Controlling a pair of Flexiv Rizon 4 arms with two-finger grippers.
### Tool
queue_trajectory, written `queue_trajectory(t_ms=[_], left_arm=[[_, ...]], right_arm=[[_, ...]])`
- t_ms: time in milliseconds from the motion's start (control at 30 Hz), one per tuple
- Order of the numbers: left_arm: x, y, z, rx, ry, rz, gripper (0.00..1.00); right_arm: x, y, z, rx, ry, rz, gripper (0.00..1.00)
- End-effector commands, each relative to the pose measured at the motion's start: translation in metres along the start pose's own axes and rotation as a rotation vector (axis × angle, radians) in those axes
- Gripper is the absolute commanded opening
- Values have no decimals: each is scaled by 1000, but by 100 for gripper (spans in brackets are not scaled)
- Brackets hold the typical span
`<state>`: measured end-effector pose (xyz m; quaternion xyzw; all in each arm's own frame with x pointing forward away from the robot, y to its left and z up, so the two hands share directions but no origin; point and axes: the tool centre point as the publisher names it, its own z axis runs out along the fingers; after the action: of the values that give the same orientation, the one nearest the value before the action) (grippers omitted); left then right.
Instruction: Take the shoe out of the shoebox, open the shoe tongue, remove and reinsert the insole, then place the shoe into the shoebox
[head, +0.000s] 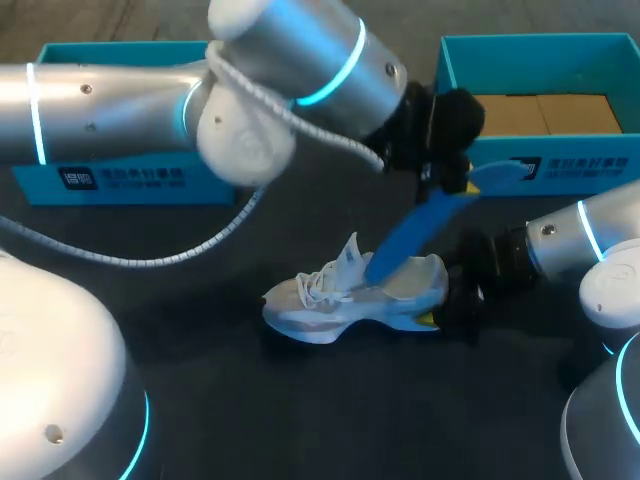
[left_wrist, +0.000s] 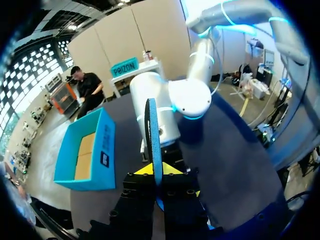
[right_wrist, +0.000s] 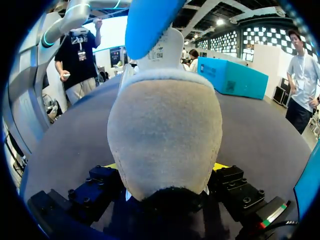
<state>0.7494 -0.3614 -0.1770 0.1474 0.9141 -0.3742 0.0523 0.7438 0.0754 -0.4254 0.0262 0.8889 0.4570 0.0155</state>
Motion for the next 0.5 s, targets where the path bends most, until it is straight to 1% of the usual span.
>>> queue_trajectory(t_ms=[33, 167, 267, 367, 500], left_arm=[[-11, 6, -7, 99, 243, 7, 0], [-18, -4, -18, 161, 263, 7, 0], [-22, -10, -27, 245, 257, -8, 0], [-23, -16, -37, 350, 242, -31, 0], [-24, -23, -47, 450, 238, -60, 0]], right_arm=[[0, 1, 2, 6, 0, 1, 0], [0, 1, 2, 6, 0, 1, 0], [0, 1, 2, 6, 0, 1, 0], [0, 1, 2, 6, 0, 1, 0], [0, 1, 2, 6, 0, 1, 0]])
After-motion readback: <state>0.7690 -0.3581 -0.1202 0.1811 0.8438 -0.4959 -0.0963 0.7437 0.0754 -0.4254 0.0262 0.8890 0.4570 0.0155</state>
